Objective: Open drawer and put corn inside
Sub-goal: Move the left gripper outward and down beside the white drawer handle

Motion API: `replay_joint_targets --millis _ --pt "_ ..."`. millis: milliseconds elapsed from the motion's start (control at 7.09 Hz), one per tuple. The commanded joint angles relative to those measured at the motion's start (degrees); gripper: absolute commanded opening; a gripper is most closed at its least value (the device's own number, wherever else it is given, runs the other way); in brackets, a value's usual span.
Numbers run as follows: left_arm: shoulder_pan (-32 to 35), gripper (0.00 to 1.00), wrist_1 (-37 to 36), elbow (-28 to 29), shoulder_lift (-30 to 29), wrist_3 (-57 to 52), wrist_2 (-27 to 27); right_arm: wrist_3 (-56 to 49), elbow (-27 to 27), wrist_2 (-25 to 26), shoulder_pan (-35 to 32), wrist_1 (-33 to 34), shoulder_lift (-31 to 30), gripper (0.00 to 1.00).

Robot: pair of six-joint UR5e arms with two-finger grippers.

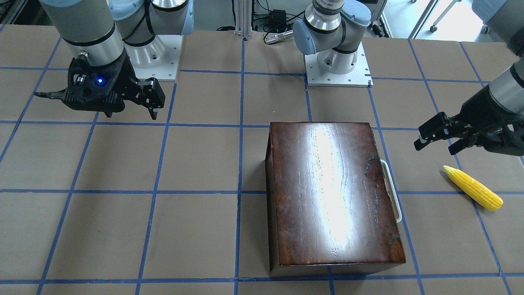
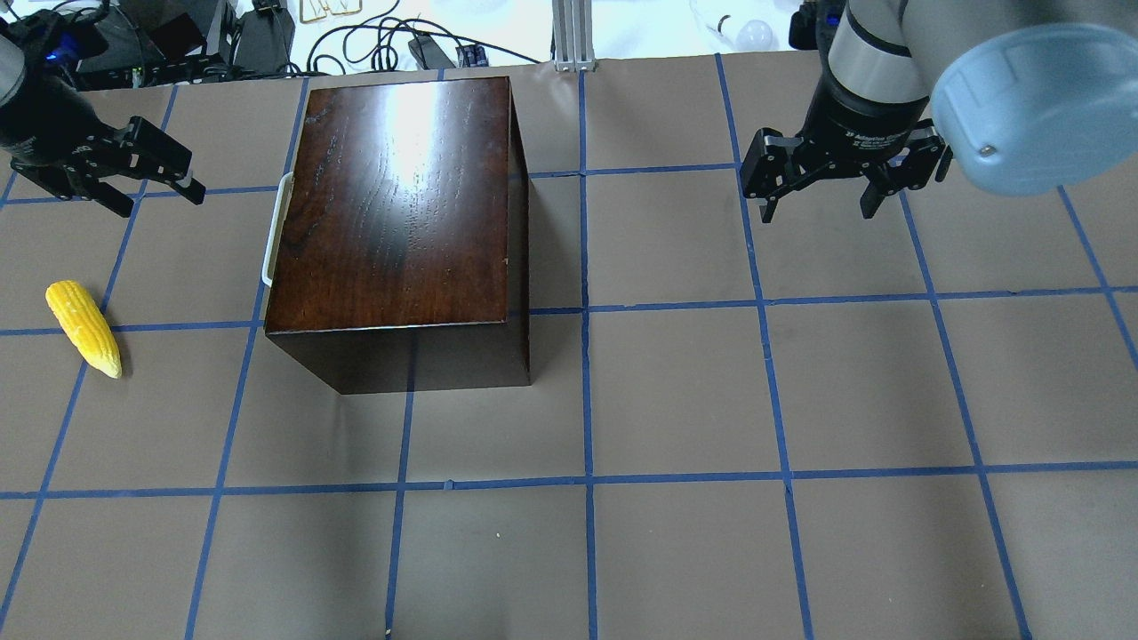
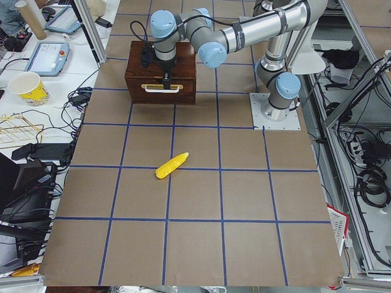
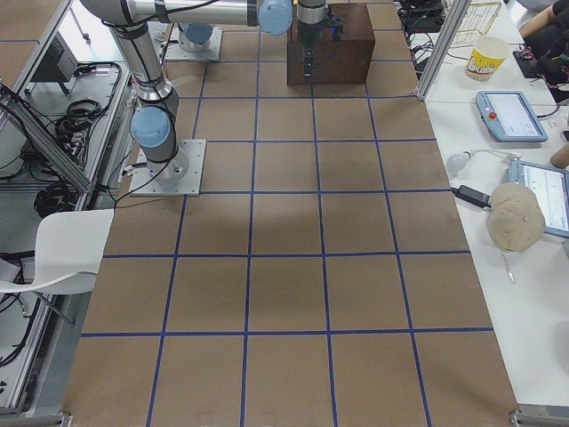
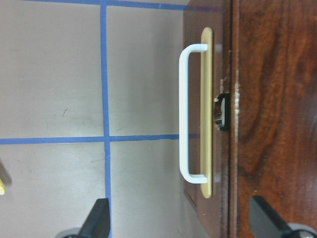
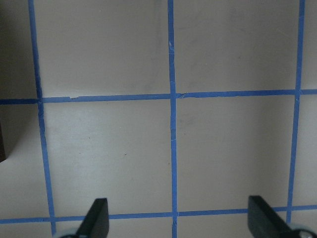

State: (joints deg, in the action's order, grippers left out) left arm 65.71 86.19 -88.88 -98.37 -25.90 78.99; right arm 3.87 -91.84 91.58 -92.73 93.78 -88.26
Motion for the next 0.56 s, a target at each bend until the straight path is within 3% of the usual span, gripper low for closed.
replay_joint_targets --millis 0,423 --pt "-0.2 1.0 -0.9 -0.2 -4.1 -3.6 -3.0 0.0 0.0 0.0 0.0 0.0 0.0 1.0" --pt "-0.2 1.0 -4.0 -0.2 -8.4 -6.7 -3.0 0.0 0.0 0.0 0.0 0.0 0.0 1.0"
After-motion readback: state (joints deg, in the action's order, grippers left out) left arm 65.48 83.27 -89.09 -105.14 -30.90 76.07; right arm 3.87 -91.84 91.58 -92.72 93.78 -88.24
